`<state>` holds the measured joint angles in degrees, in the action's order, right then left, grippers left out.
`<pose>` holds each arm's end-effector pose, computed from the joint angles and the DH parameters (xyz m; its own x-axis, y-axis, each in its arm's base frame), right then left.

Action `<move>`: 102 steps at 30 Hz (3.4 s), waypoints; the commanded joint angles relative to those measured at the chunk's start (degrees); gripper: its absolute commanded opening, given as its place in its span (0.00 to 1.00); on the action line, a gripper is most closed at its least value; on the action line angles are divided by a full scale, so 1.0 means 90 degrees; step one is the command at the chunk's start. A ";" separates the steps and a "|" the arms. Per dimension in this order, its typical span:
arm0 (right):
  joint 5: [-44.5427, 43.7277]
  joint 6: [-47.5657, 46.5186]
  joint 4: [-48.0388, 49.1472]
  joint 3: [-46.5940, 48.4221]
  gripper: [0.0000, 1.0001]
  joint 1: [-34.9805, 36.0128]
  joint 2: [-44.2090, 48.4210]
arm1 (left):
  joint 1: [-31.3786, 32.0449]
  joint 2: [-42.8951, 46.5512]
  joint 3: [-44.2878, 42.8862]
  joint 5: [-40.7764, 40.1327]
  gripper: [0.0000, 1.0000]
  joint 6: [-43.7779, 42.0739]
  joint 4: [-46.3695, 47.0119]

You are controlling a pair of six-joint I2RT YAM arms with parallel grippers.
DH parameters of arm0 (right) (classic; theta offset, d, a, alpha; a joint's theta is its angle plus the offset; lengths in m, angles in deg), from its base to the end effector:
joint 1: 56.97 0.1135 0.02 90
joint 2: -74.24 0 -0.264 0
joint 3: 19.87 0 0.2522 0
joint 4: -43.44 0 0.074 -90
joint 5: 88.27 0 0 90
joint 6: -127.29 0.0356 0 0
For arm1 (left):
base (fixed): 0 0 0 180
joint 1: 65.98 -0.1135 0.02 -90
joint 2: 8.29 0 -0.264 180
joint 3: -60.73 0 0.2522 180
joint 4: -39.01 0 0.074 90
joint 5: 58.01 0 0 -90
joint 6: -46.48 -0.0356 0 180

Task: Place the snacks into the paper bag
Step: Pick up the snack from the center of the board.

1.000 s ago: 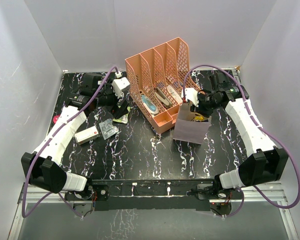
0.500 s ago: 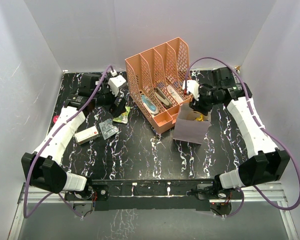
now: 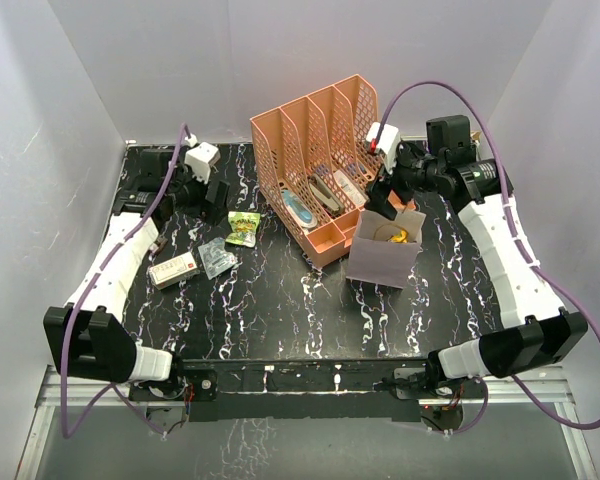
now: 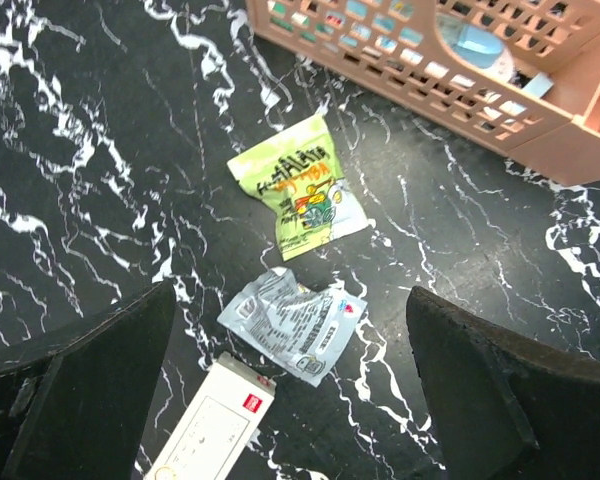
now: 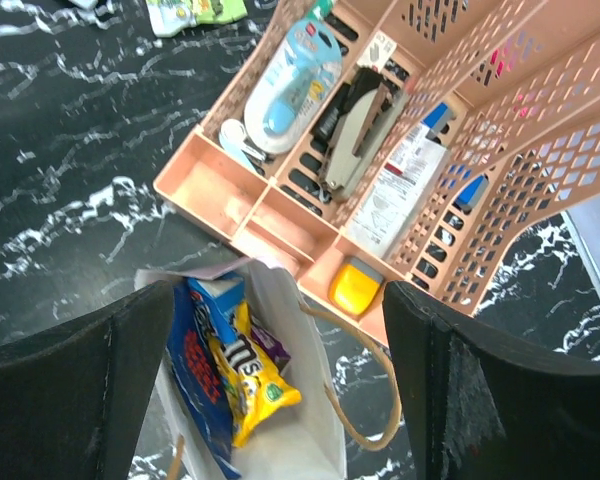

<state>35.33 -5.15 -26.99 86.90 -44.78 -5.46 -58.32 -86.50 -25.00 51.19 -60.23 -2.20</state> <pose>0.2624 0.0768 0.4169 -0.1112 -0.5991 -0.7930 -0.8729 0.4403 -0.2102 0.3013 -0.0523 0.3452 -0.4124 0.3294 -0.8494 0.5384 0.8402 0.0645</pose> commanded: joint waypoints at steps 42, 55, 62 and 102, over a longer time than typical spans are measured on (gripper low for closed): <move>0.2202 0.1444 0.2341 -0.1881 0.91 0.0666 0.0673 | -0.3800 -0.2688 0.0194 -0.0393 0.88 0.0521 0.1412; 0.2149 0.1404 0.2367 -0.2027 0.92 0.0707 0.0663 | -0.3063 -0.3640 -0.0659 -0.0531 0.83 0.0239 0.0776; 0.2150 0.1419 0.2422 -0.2127 0.92 0.0707 0.0662 | -0.2558 -0.3687 -0.0649 -0.0465 0.79 -0.0152 0.0660; 0.2153 0.1463 0.2661 -0.2429 0.94 0.0707 0.0797 | -0.2223 -0.3317 -0.0264 -0.0929 0.79 -0.3999 -0.0241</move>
<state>53.80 8.25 -6.00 65.24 -38.69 -0.39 -77.80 -115.07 -25.28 42.69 -92.69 -2.15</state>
